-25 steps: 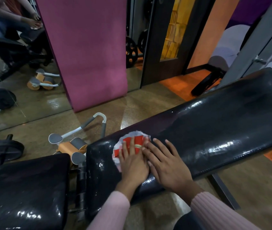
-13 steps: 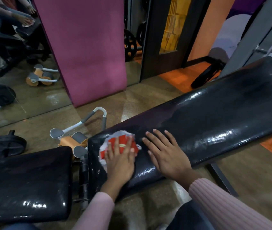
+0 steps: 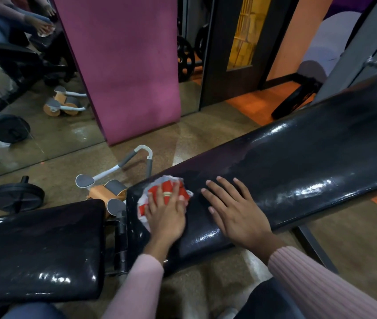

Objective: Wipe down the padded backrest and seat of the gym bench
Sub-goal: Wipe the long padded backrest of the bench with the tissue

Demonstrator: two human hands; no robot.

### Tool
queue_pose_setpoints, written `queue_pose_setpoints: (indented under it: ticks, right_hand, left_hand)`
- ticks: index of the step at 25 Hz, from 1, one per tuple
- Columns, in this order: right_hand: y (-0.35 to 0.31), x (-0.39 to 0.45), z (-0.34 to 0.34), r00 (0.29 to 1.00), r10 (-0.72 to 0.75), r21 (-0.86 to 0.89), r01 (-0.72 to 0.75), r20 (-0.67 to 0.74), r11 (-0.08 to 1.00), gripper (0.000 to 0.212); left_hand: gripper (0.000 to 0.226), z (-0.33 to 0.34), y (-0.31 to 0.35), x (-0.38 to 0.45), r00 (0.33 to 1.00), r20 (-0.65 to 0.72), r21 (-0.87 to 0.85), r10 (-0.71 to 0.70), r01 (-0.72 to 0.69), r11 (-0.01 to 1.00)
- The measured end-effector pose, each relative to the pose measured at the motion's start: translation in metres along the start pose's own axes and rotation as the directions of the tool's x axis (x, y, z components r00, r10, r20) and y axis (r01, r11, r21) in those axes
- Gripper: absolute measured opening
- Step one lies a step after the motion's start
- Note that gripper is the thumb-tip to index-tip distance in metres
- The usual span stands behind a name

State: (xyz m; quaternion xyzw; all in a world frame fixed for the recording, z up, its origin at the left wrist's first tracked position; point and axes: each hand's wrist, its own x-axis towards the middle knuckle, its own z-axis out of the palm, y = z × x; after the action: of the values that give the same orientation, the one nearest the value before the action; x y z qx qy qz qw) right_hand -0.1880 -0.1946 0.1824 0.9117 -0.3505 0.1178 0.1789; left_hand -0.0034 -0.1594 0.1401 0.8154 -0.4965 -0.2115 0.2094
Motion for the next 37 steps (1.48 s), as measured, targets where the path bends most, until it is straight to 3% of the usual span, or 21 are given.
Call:
queue_pose_setpoints:
  ticks: [2,4,8,11,13,15,17,23,28,30,33,37]
  right_hand:
    - [0.001,0.001,0.001,1.000,0.002,0.006,-0.002,-0.005,1.000,0.046]
    - [0.000,0.000,0.001,1.000,-0.004,0.009,0.004,-0.002,1.000,0.046]
    - [-0.002,0.000,-0.001,1.000,0.000,0.002,0.000,0.005,1.000,0.046]
    - [0.000,0.001,-0.001,1.000,0.004,-0.002,-0.004,0.011,1.000,0.046]
    - [0.001,0.002,0.000,1.000,0.006,-0.001,-0.006,0.013,1.000,0.047]
    - [0.000,0.002,0.000,1.000,0.002,0.002,-0.002,0.018,1.000,0.047]
    - [-0.001,0.001,0.000,1.000,0.006,0.015,-0.006,0.025,1.000,0.048]
    - [-0.001,0.001,-0.002,0.999,0.032,0.009,-0.032,0.033,0.999,0.047]
    - [-0.003,0.002,0.000,0.998,0.027,0.039,-0.029,0.057,0.999,0.051]
    - [-0.004,0.002,-0.001,0.997,0.030,0.041,-0.033,0.070,0.999,0.052]
    - [-0.001,0.003,-0.001,0.996,0.033,0.036,-0.036,0.079,0.999,0.048]
    - [-0.004,0.001,-0.003,0.995,0.047,0.048,-0.051,0.085,0.998,0.047]
  left_hand:
    - [0.048,0.006,0.021,-0.013,0.987,0.007,0.050,0.161,-0.161,0.986]
    - [0.048,0.004,0.031,0.008,0.972,0.045,0.046,0.232,-0.234,0.971]
    - [0.048,-0.011,0.006,0.062,0.995,0.073,-0.031,0.073,-0.071,0.997]
    - [0.048,-0.008,-0.010,0.041,0.999,0.017,-0.038,-0.033,0.033,0.999]
    - [0.049,0.001,0.002,0.005,0.999,0.004,0.000,0.037,-0.037,0.999]
    - [0.050,0.009,0.022,-0.019,0.979,0.013,0.064,0.201,-0.202,0.977]
    - [0.052,0.009,0.031,-0.007,0.957,0.040,0.081,0.287,-0.289,0.954]
    - [0.050,-0.012,-0.005,0.039,0.995,0.091,-0.036,0.047,-0.044,0.998]
    - [0.052,0.010,0.020,-0.068,0.972,0.050,0.105,0.230,-0.234,0.967]
    - [0.055,0.019,0.034,-0.074,0.961,0.071,0.155,0.267,-0.276,0.949]
    - [0.056,0.012,0.036,-0.021,0.969,0.074,0.107,0.234,-0.241,0.965]
    - [0.052,-0.002,0.007,0.013,0.993,0.104,0.003,0.056,-0.057,0.998]
